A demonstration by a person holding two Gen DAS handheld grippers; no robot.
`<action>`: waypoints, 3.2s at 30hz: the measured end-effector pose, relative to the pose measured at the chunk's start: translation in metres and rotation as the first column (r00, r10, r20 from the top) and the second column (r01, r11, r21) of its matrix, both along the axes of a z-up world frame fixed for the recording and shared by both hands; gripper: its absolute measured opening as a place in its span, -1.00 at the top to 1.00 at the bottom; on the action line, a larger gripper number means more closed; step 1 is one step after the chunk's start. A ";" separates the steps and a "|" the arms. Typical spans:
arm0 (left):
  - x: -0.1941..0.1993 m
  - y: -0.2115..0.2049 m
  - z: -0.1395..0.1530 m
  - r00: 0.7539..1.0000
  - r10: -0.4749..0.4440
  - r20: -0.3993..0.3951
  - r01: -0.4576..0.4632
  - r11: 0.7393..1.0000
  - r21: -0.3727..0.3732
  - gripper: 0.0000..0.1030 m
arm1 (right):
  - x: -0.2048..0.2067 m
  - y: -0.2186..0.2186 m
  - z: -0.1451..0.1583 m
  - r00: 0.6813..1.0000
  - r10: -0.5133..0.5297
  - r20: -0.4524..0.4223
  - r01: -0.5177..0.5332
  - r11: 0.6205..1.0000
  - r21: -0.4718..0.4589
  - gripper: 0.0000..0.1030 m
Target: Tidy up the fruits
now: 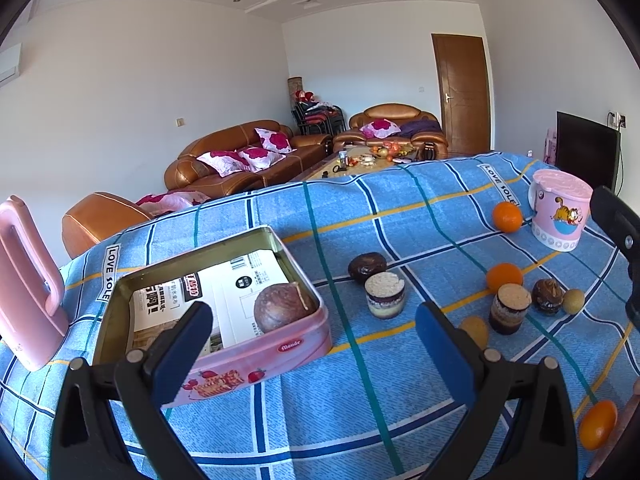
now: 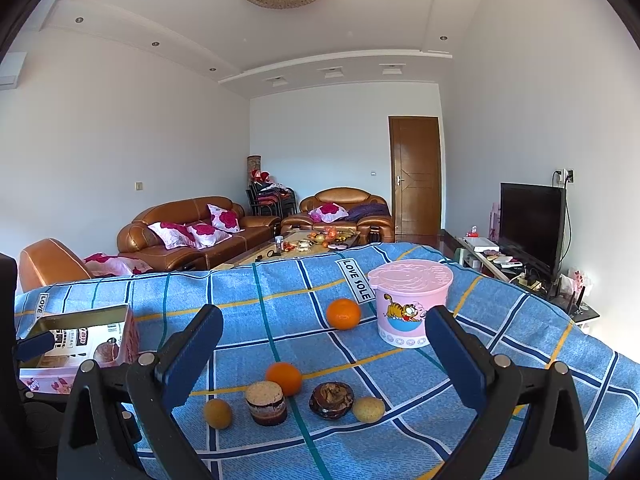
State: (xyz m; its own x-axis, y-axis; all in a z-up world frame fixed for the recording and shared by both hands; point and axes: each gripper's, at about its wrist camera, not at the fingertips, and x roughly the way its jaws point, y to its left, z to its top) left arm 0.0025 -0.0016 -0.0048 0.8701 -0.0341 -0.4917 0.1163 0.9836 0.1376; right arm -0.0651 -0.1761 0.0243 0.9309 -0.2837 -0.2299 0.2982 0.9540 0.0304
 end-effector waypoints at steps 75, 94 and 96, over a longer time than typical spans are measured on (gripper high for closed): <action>-0.010 -0.021 -0.008 0.951 -0.278 -0.133 0.265 0.958 -0.107 -0.92 | -0.037 -0.011 -0.068 0.768 0.349 -0.536 -0.287 0.937 0.199 -0.05; 0.025 -0.087 -0.037 0.866 -0.367 -0.340 0.367 0.928 -0.066 0.03 | -0.023 -0.056 -0.059 0.832 0.338 -0.440 -0.224 0.930 0.290 0.31; 0.030 -0.090 -0.039 0.861 -0.360 -0.359 0.360 0.930 -0.069 0.03 | -0.021 -0.056 -0.060 0.830 0.342 -0.441 -0.226 0.928 0.295 0.31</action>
